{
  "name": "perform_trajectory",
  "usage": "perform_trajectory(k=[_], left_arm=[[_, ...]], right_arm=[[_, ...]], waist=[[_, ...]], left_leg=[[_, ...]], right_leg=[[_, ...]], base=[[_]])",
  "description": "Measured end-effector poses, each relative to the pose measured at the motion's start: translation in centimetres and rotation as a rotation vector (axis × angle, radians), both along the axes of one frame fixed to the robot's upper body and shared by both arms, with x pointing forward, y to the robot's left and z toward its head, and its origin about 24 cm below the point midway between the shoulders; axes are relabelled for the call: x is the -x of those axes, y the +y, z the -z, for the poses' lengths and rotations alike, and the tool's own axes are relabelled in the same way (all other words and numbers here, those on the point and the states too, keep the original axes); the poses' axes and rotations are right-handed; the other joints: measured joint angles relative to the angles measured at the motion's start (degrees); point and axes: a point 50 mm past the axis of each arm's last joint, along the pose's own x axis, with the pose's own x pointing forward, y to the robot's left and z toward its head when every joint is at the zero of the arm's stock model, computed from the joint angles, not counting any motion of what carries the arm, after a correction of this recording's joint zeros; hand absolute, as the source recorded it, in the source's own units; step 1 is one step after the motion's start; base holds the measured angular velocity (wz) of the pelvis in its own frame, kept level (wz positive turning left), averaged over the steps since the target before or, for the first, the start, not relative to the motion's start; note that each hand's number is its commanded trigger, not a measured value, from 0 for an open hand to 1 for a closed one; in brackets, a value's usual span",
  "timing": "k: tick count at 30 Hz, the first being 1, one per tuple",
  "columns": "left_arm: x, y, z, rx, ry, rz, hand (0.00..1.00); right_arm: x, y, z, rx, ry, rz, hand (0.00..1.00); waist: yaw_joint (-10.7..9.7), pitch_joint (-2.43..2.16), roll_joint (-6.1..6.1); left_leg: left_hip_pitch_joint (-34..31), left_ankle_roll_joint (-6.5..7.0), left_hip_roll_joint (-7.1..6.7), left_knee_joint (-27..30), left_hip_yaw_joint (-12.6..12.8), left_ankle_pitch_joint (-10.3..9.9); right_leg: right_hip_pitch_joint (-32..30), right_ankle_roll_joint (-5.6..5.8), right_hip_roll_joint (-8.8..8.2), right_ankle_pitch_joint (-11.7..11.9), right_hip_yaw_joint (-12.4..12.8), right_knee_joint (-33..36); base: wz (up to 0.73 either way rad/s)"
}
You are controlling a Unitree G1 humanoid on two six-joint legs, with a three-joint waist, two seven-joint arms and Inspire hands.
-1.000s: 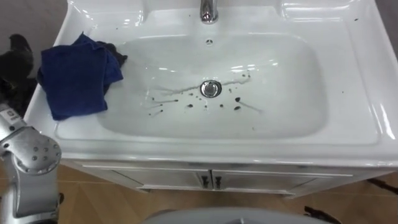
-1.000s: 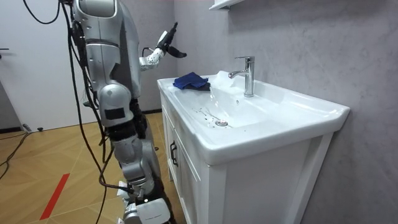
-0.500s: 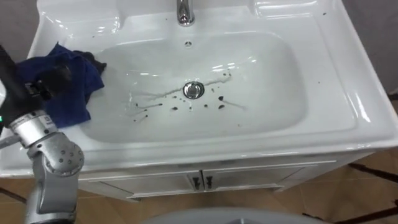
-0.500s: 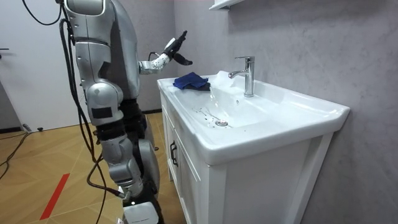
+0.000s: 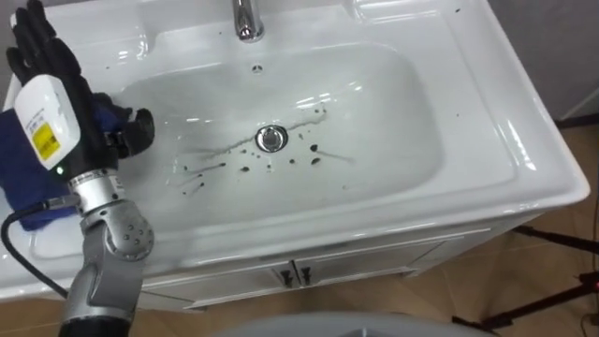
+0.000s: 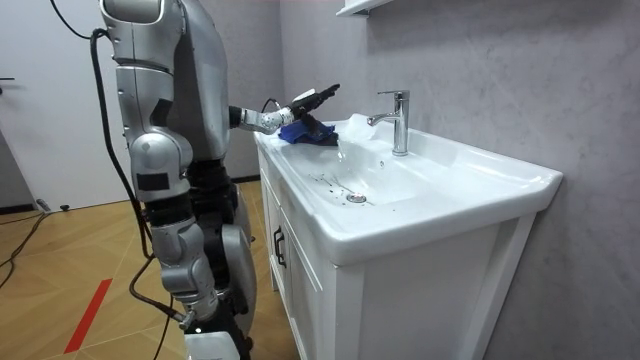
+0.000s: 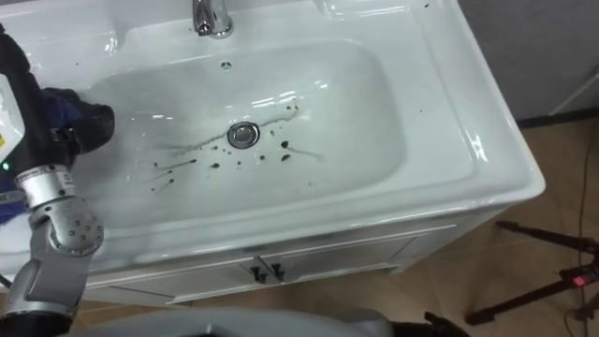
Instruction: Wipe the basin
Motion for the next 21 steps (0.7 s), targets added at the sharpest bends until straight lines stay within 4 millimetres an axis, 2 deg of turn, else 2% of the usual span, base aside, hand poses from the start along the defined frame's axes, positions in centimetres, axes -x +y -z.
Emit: perform_trajectory(k=[12,21], left_arm=[[0.1,0.2,0.4,-0.064,0.051,-0.022,0.0],[1.1,0.9,2.6,-0.061,0.15,-0.063,0.0]], right_arm=[[-0.1,0.0,0.0,-0.012,0.023,0.024,0.0],[-0.1,0.0,0.0,-0.014,0.026,0.028,0.0]], waist=[[0.38,-0.03,-0.04],[0.44,-0.16,-0.19]], left_leg=[[-0.14,-0.01,0.14,-0.14,0.2,0.0],[-0.13,-0.01,0.16,-0.13,0.0,0.0]], right_leg=[[-0.74,-0.05,0.17,0.13,0.38,-0.03],[-0.79,-0.06,0.18,0.14,0.37,0.02]], base=[[-0.01],[0.0]])
